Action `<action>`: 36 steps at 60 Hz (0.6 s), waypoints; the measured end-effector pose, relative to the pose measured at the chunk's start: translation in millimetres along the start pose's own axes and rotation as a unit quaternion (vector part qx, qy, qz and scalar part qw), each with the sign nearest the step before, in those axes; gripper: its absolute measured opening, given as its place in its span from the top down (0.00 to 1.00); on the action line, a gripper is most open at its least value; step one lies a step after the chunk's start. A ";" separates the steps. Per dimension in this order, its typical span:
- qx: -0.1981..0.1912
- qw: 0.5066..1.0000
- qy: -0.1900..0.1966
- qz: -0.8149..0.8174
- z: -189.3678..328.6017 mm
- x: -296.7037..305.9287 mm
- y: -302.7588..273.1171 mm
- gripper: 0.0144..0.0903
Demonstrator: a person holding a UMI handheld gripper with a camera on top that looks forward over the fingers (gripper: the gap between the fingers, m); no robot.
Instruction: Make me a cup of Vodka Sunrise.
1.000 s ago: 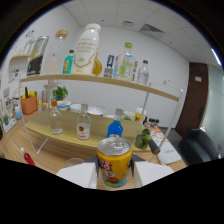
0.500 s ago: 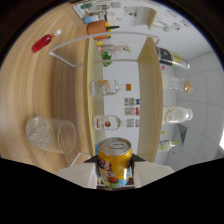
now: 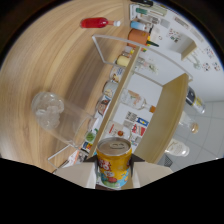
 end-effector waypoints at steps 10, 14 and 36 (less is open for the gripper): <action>0.016 0.977 0.021 0.209 -11.1 40.2 14.1 0.53; 0.017 0.943 0.035 0.332 -19.8 69.1 32.5 0.53; 0.007 0.620 0.048 0.783 -34.6 40.6 170.8 0.53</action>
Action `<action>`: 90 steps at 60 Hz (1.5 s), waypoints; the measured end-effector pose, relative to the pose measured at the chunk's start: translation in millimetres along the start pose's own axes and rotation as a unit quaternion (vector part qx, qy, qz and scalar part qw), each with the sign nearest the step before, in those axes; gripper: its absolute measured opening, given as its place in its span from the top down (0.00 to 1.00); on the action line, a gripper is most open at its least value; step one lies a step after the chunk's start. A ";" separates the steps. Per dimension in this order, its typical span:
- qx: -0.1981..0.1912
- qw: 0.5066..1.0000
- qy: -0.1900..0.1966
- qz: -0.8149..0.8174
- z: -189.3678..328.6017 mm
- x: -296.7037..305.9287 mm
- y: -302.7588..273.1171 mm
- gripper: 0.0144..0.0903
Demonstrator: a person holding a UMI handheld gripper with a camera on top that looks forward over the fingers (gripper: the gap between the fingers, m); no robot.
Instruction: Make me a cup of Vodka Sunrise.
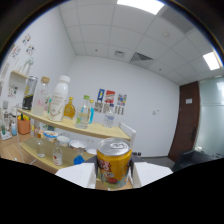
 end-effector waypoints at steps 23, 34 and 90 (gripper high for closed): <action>-0.186 0.974 0.000 0.127 28.0 23.8 233.8 0.53; -0.229 0.966 -0.016 0.124 29.0 9.7 272.8 0.53; -0.193 0.975 -0.002 0.114 -45.8 -13.7 155.5 0.07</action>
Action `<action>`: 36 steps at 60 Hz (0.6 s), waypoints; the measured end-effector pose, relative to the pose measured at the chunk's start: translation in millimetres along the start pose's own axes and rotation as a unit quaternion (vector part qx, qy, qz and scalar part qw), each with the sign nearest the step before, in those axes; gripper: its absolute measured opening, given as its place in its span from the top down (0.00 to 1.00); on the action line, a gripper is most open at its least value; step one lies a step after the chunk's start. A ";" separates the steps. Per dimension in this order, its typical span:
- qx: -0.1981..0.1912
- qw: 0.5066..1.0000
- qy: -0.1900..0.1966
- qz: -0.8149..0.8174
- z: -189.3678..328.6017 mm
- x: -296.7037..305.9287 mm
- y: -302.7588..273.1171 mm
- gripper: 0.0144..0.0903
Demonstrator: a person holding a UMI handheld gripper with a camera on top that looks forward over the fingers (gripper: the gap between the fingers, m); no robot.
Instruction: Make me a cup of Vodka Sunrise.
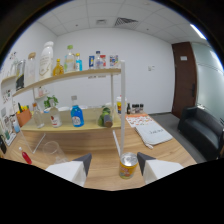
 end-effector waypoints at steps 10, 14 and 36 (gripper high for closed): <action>0.001 1.000 -0.025 0.002 -38.7 -66.4 7.3 0.07; -0.009 0.999 -0.037 0.008 -47.5 -94.4 22.9 0.07; 0.008 0.996 -0.091 0.006 -38.5 -224.8 -0.8 0.06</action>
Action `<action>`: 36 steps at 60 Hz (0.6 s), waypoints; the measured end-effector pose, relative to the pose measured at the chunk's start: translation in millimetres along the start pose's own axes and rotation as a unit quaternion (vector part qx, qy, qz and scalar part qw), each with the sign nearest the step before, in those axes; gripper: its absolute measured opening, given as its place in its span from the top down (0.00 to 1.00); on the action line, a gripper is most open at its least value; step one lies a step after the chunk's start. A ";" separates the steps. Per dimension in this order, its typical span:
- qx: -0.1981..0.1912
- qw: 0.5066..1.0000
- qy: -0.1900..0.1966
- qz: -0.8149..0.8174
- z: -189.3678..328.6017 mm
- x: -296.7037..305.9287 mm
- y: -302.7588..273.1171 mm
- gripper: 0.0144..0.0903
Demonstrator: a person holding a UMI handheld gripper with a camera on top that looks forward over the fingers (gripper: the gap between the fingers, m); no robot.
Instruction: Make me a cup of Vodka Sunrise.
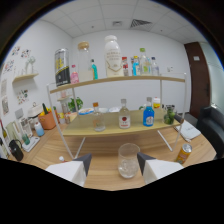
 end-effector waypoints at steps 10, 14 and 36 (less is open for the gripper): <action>0.038 0.999 -0.017 -0.005 48.4 -37.2 -55.1 0.07; 0.049 0.999 -0.021 -0.005 71.1 -46.8 -70.7 0.08; 0.011 1.000 0.000 -0.029 160.7 -55.2 -68.1 0.61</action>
